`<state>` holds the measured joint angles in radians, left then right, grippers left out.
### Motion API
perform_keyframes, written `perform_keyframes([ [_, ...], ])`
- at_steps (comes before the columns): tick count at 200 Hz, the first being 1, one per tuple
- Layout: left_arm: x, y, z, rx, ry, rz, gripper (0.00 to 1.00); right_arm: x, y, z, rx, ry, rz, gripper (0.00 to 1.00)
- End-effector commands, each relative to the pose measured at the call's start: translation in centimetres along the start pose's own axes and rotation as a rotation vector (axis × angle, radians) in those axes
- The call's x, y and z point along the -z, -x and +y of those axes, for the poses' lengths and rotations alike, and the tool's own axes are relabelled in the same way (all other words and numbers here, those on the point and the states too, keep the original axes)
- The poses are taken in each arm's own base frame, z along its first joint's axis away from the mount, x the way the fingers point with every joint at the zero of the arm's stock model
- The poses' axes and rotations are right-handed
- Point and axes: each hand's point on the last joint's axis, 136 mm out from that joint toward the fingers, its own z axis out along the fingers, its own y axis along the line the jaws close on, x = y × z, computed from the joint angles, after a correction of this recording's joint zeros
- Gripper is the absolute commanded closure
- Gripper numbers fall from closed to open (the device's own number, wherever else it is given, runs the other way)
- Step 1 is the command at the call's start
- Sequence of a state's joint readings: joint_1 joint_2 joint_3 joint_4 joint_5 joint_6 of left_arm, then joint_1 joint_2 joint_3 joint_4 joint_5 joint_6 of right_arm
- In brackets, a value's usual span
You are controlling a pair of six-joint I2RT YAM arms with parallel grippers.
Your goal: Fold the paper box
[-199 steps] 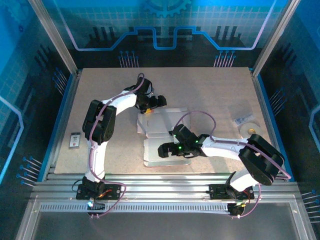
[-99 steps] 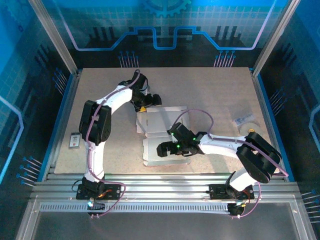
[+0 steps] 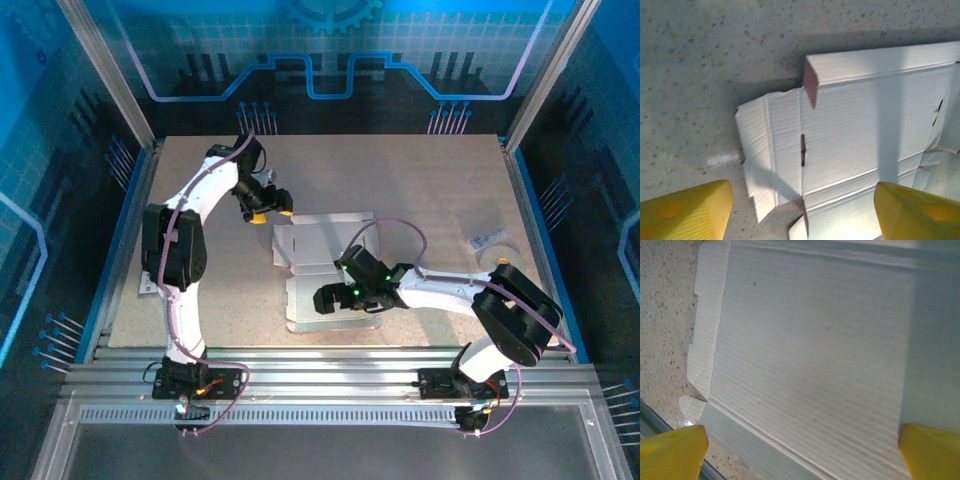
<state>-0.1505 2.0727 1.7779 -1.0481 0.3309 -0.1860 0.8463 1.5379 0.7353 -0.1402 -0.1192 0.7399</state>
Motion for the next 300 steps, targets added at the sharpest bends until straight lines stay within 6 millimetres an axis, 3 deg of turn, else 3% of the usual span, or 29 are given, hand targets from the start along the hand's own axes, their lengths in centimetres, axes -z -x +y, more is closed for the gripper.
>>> perform_keyframes([
  [1, -0.6, -1.3, 1.0, 0.014, -0.021, 0.113, 0.27, -0.8, -0.8, -0.6, 0.013, -0.033, 0.03, 0.0],
  [58, -3.5, -0.4, 2.3, 0.079, -0.064, 0.189, 0.42, -1.1, -0.6, -0.4, 0.016, -0.032, 0.031, 0.0],
  [135, -5.2, 0.2, 3.4, 0.076, -0.048, 0.233, 0.54, -1.2, -0.9, -0.6, 0.016, -0.035, 0.031, 0.0],
  [196, -5.8, 0.3, 3.7, 0.081, -0.053, 0.251, 0.55, -1.2, -1.0, -0.7, 0.014, -0.038, 0.03, 0.0],
  [241, -5.9, 0.5, 2.7, 0.093, -0.107, 0.247, 0.69, -1.3, -1.1, -0.8, 0.01, -0.038, 0.031, 0.0],
  [300, -6.1, 0.3, 2.3, 0.079, -0.105, 0.253, 0.79, -1.4, -1.2, -0.8, 0.01, -0.04, 0.032, 0.0],
])
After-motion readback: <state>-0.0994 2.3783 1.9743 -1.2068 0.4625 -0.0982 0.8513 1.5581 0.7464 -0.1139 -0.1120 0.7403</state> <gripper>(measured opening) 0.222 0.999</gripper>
